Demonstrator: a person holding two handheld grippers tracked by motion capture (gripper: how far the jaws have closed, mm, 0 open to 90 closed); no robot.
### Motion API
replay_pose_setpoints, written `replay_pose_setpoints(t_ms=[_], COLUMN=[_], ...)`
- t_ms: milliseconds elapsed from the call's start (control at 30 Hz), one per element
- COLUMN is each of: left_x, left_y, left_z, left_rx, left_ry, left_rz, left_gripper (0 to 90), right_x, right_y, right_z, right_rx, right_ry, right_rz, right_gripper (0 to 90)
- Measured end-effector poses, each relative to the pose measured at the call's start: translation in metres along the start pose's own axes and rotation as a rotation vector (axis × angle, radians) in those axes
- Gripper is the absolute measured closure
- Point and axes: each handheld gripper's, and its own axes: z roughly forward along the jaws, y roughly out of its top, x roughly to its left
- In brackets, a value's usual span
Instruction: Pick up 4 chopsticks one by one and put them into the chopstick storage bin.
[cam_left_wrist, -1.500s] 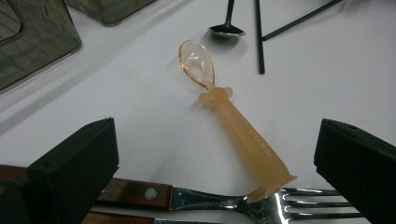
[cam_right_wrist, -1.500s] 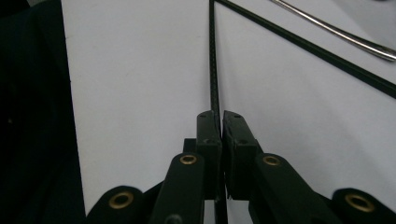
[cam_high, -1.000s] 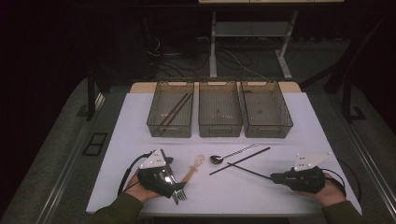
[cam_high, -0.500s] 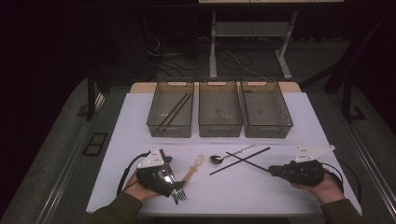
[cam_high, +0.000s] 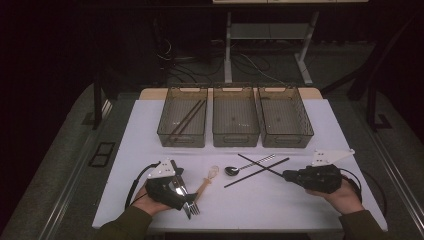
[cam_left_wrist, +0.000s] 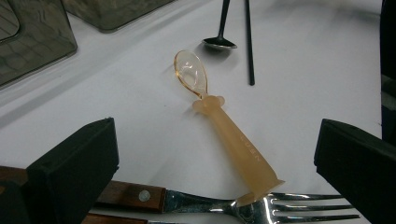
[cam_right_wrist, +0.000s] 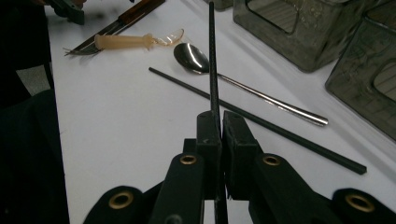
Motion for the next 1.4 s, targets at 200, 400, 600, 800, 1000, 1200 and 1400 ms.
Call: replay_pose_setpoints(t_ms=[200, 400, 600, 800, 1000, 1200, 1400], left_x=[-0.001, -0.003, -0.004, -0.005, -0.005, -0.006, -0.005], left_y=[0.000, 0.001, 0.001, 0.002, 0.002, 0.002, 0.002], left_z=[0.000, 0.001, 0.001, 0.002, 0.003, 0.003, 0.002], left_rx=[0.004, 0.013, 0.010, 0.002, 0.003, 0.008, 0.004], left_ry=[-0.006, -0.012, -0.015, -0.016, -0.014, -0.015, -0.012], left_rz=[0.006, 0.027, 0.028, 0.025, 0.037, 0.052, 0.052], left_gripper=[0.0, 0.0, 0.0, 0.0, 0.0, 0.0, 0.0], right_x=[-0.001, -0.001, -0.001, -0.003, -0.005, -0.008, -0.014], right_y=[0.010, 0.023, 0.039, 0.056, 0.073, 0.092, 0.110], right_z=[0.004, 0.010, 0.018, 0.030, 0.043, 0.056, 0.065], right_rx=[-0.013, -0.025, -0.033, -0.034, -0.046, -0.038, -0.041], right_ry=[-0.006, -0.018, -0.029, -0.041, -0.035, -0.048, -0.071], right_rz=[-0.003, -0.005, -0.005, -0.004, 0.001, 0.001, 0.018], right_gripper=[86.0, 86.0, 86.0, 86.0, 86.0, 86.0, 86.0])
